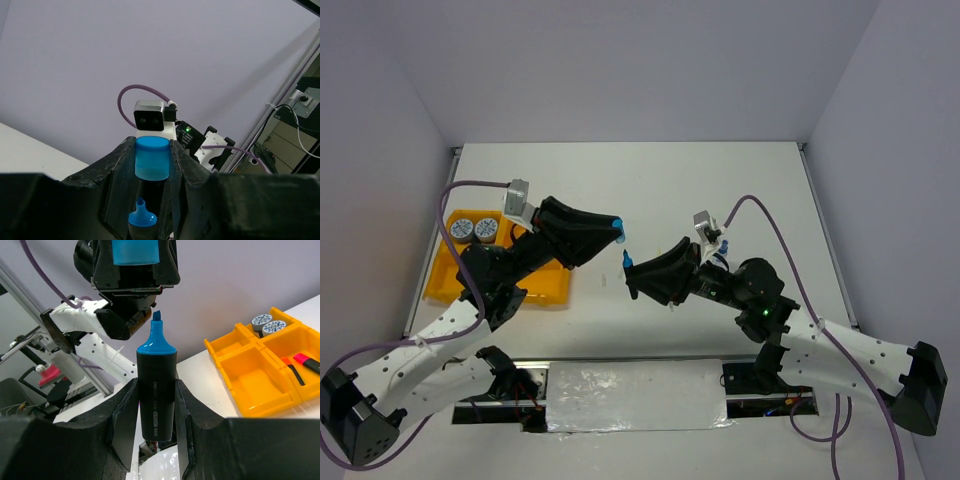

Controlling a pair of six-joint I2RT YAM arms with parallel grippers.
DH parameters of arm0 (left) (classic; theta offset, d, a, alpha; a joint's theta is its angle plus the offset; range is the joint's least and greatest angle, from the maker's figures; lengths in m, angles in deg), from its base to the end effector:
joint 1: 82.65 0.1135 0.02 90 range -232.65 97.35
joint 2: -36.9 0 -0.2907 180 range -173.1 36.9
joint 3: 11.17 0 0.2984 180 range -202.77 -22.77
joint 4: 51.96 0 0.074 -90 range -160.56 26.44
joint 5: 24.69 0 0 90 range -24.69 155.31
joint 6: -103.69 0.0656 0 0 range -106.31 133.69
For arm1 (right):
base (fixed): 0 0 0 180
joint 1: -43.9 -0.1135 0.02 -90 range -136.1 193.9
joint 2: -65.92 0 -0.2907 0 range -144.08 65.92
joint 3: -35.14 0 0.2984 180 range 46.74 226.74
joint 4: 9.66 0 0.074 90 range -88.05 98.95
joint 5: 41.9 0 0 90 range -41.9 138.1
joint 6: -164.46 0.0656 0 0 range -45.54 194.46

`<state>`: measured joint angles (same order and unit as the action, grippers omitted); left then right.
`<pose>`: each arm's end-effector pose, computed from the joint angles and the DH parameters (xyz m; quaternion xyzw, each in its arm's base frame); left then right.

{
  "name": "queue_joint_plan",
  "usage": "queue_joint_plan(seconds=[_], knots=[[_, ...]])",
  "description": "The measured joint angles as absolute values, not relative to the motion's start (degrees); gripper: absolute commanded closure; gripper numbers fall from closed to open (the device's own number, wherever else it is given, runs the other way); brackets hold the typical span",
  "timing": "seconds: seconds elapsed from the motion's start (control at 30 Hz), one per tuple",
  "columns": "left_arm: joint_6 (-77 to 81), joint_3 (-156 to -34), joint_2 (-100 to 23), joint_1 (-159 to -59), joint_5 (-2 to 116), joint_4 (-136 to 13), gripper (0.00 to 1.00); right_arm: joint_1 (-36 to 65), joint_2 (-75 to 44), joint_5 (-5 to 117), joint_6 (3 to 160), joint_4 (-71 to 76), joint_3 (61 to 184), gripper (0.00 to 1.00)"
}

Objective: Sort the stationery into containers
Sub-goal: Close the pen cap on the pen.

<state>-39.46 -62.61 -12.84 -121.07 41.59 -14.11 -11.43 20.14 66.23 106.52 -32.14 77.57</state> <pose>0.1668 -0.1659 0.4296 0.1309 0.4375 -0.6956 0.5546 0.1220 0.2123 0.3491 -0.2412 0.5349 0.6219 0.5186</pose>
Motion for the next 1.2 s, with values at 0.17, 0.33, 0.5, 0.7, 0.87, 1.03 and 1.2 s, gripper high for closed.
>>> queue_joint_plan(seconds=[0.17,0.33,0.5,0.7,0.87,1.03,1.2], knots=[[-39.17,-62.58,-12.64,-121.07,40.91,-14.02,1.0,-11.43,20.18,66.25,106.1,-31.35,78.09,0.87],[-38.76,-61.99,-12.6,-121.07,40.82,-14.48,1.0,-11.43,20.18,66.25,105.47,-30.94,79.75,0.87],[-38.08,-61.97,-12.6,-121.07,40.58,-15.66,1.0,-11.43,20.09,66.3,104.85,-30.28,81.02,0.87],[-37.58,-61.97,-12.77,-121.07,39.47,-15.53,0.98,-11.27,19.15,65.88,104.55,-29.28,82.14,0.87],[-37.6,-61.86,-12.86,-121.11,38.13,-15.35,0.98,-10.55,18.17,66.19,104.59,-29.06,83.1,0.87],[-37.58,-61.82,-12.88,-121.13,37.52,-15.29,0.96,-9.77,18.04,67.43,104.61,-28.71,84.39,0.87],[-37.62,-61.21,-12.84,-121.35,37.67,-12.16,0.92,-9.29,16.68,69.84,104.55,-26.96,87.38,0.87]])
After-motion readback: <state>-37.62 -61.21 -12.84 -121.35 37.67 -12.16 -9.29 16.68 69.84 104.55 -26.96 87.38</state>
